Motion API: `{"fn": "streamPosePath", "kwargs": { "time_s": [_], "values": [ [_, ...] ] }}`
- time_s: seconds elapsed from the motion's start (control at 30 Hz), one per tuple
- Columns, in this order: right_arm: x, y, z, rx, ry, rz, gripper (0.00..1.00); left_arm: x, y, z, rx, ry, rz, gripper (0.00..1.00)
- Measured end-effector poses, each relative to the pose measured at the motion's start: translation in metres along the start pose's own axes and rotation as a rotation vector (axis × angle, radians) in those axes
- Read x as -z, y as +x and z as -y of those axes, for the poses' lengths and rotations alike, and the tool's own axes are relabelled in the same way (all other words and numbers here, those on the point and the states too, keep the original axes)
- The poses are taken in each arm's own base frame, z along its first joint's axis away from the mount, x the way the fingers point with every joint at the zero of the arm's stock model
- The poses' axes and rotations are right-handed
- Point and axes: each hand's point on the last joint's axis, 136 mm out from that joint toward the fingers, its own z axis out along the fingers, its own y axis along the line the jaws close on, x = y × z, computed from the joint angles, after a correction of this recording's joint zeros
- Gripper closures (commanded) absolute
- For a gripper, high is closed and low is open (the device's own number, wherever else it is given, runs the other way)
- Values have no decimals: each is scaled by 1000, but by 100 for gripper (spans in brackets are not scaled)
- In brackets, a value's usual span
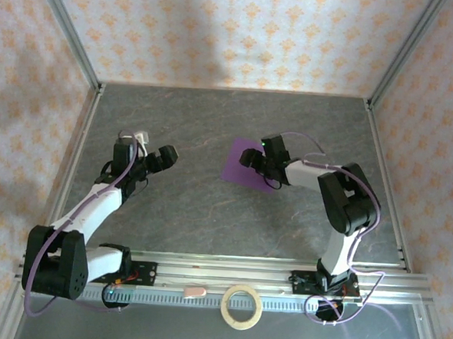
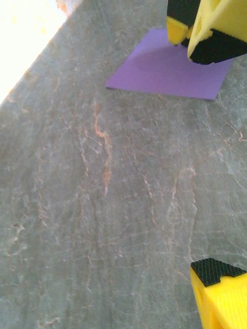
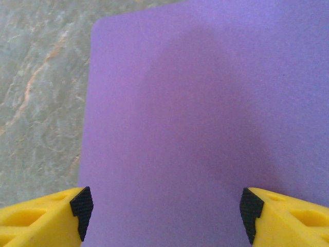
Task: Fold a paper plane with a square sheet of paper (pick it up from the middle)
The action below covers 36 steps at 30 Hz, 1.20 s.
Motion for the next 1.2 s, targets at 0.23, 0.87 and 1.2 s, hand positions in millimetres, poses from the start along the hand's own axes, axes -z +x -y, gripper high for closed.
{"fn": "streamPosePath", "kwargs": {
  "time_s": [0.23, 0.87, 1.2],
  "values": [
    [-21, 4, -28, 177, -38, -47, 22, 10, -7, 9, -9, 28, 32, 1],
    [29, -9, -29, 283, -3, 48, 15, 5, -6, 22, 90, 110, 18, 1],
    [75, -27, 40, 32, 108, 211, 13, -33, 29, 60, 3, 130, -135, 10]
  ]
}}
